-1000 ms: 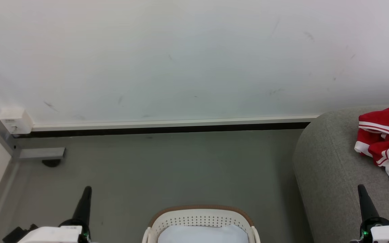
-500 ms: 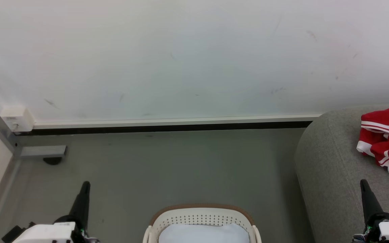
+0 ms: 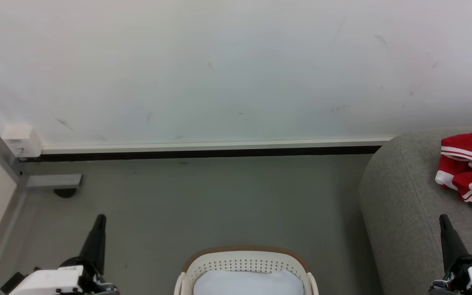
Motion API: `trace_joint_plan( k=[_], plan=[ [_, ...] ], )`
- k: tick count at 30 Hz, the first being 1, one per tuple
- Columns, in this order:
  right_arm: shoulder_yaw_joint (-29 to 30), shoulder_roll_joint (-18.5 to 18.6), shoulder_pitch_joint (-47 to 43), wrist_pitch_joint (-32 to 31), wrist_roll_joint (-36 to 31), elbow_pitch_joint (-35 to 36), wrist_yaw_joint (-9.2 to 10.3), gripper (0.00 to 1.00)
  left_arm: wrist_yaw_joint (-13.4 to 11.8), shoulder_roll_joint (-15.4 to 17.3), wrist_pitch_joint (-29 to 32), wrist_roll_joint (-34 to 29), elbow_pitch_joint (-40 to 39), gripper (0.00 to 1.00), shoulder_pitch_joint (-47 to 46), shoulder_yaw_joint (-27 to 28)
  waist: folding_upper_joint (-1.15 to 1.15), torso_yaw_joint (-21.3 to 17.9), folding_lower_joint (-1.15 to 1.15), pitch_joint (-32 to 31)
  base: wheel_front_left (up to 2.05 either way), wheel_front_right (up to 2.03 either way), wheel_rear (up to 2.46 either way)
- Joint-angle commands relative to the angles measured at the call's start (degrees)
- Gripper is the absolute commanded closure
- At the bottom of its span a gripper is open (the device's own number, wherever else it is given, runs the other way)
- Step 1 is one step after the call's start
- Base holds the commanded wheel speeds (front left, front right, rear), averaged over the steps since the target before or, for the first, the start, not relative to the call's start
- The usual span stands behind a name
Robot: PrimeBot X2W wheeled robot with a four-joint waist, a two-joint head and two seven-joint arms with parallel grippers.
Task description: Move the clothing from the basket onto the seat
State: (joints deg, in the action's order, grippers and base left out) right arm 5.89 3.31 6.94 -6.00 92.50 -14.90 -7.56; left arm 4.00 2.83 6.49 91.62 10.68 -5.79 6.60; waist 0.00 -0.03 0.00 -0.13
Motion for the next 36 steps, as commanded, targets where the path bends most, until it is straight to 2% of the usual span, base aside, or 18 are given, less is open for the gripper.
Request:
trace_joint_plan(
  k=[1, 36],
  plan=[
    [0.19, 0.31, 0.66, -0.23, 0.54, 0.23, 0.14, 1.00, 0.29, 0.06, 0.24, 1.07, -0.21, 1.00, -0.63, 0.24, 0.00, 0.02, 0.00, 0.02, 0.00, 0.00, 0.00],
    [-0.40, 0.68, 0.58, 0.30, 1.01, 0.26, 0.14, 1.00, 0.29, 0.07, 0.24, 1.05, -0.21, 1.00, -0.61, 0.23, 0.00, 0.02, 0.00, 0.02, 0.00, 0.00, 0.00]
  ],
)
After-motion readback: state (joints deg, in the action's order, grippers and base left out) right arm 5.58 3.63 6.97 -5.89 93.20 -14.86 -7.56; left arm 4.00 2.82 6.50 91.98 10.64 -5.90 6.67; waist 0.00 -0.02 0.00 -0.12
